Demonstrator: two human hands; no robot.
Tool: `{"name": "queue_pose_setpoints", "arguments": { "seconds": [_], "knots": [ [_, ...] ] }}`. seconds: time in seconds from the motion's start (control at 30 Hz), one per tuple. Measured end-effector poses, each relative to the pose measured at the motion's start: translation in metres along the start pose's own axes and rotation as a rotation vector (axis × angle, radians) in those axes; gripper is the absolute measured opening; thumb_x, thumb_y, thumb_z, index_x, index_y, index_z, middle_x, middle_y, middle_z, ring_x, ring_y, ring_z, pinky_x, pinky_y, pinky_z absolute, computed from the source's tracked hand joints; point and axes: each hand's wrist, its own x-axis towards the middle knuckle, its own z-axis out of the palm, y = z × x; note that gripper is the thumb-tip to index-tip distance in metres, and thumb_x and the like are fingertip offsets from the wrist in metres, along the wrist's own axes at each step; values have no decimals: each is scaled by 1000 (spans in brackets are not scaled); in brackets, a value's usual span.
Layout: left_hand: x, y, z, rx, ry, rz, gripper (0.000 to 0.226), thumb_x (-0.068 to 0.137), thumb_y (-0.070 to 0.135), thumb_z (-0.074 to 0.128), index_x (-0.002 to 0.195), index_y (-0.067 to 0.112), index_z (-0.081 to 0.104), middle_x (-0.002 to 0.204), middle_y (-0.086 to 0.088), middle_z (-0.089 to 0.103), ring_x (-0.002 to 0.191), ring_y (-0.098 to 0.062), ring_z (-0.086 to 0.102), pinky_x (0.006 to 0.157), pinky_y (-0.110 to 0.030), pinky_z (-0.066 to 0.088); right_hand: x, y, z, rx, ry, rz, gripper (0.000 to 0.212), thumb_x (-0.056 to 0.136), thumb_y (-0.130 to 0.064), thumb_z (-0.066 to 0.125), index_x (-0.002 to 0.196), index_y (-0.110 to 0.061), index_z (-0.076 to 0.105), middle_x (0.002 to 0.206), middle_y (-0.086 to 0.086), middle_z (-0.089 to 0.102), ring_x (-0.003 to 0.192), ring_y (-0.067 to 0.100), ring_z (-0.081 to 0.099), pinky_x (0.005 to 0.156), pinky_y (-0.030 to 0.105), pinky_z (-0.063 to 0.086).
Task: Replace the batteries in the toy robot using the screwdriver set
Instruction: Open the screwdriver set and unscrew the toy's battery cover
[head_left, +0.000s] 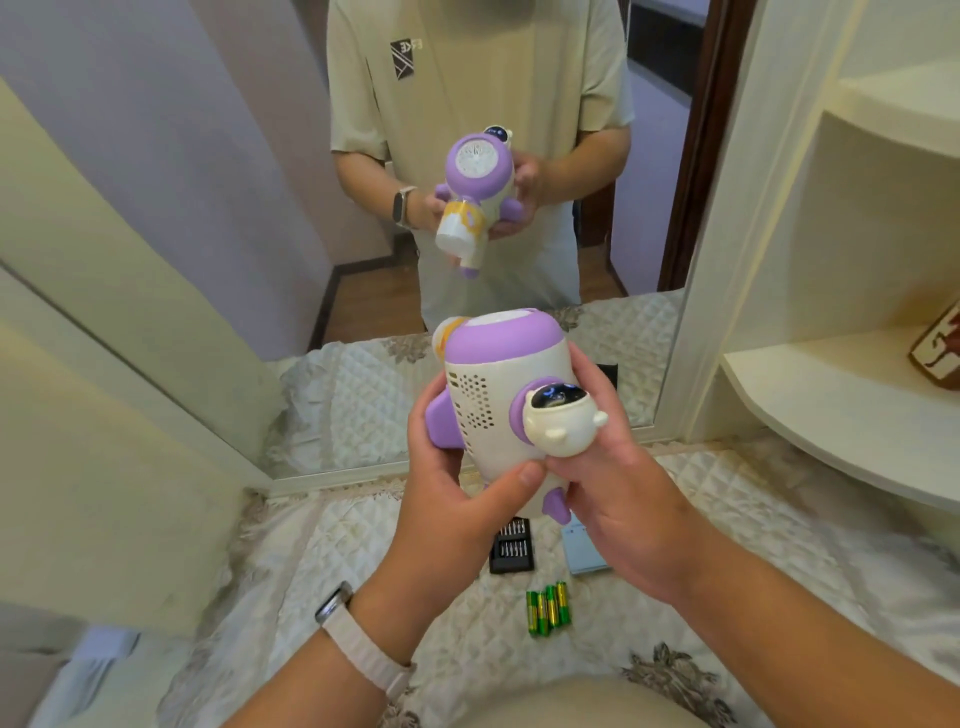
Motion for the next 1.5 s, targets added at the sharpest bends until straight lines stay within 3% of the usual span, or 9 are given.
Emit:
{"name": "queue_pose_setpoints", "arguments": {
  "seconds": [0.23, 0.33, 0.47, 0.6, 0.7, 0.77, 0.9, 1.2, 1.5],
  "knots": [
    [4, 2, -2, 2, 30, 21, 90, 65, 37, 89, 139, 26, 38, 138, -11, 56, 126, -31, 56, 105, -54, 47, 2, -1, 7, -50, 22, -6, 72, 87, -12, 54, 144, -49, 30, 129, -2, 60, 98, 23, 54, 55, 23, 41],
    [5, 0, -4, 17, 37, 36, 84, 65, 29, 86, 135, 33, 41, 136, -8, 57, 124, -28, 58, 98, -43, 51, 2, 2, 9, 40, 8, 58, 68, 86, -13, 55, 144, -42, 34, 129, 3, 61, 107, 30, 58, 69, 35, 39],
    [3, -8, -2, 52, 45, 19, 84, 63, 30, 87, 134, 38, 42, 135, -2, 58, 123, -25, 58, 95, -39, 52, -1, 12, 6, 263, 11, 189, 66, 79, -17, 63, 141, -26, 42, 83, -2, 71, 89, 43, 45, 106, 64, 31],
    [-4, -21, 1, 77, 82, -20, 85, 62, 32, 87, 134, 37, 43, 132, 3, 59, 121, -23, 59, 96, -41, 53, -3, 17, 2, 394, 16, 301, 59, 86, -9, 50, 143, -21, 42, 79, 6, 70, 90, 29, 67, 96, 58, 47],
    [-8, -27, 4, 59, 83, -78, 86, 60, 33, 87, 134, 40, 42, 132, 6, 60, 120, -15, 61, 90, -29, 54, -3, 21, -4, 446, 40, 373, 59, 83, -8, 46, 142, -13, 41, 69, 8, 70, 81, 27, 71, 96, 61, 44],
    [-11, -32, 6, 42, 86, -114, 86, 60, 32, 86, 133, 40, 42, 130, 9, 62, 118, -10, 62, 88, -23, 53, -3, 27, -9, 493, 56, 404, 60, 82, -7, 45, 142, -11, 40, 81, 13, 72, 78, 26, 72, 99, 64, 40],
    [-13, -38, 6, 49, 85, -156, 86, 62, 32, 86, 135, 38, 40, 127, 16, 62, 115, -3, 62, 87, -20, 52, -2, 41, -18, 550, 31, 450, 58, 84, -9, 47, 142, -15, 42, 133, 20, 58, 122, 40, 55, 104, 67, 32],
    [-19, -56, 10, 46, 51, -281, 74, 79, -5, 76, 138, 16, 38, 117, 7, 63, 98, 8, 65, 76, -13, 52, 0, 60, -28, 595, 75, 583, 49, 91, -22, 46, 140, -18, 48, 133, 14, 59, 128, 35, 51, 108, 56, 33],
    [-20, -84, 16, -4, 32, -408, 66, 75, 9, 81, 126, 29, 44, 118, 5, 64, 100, 4, 64, 77, -16, 53, -2, 77, -50, 589, 201, 734, 46, 93, -21, 33, 134, -17, 54, 129, 16, 62, 123, 36, 55, 109, 56, 32]
  ]
}}
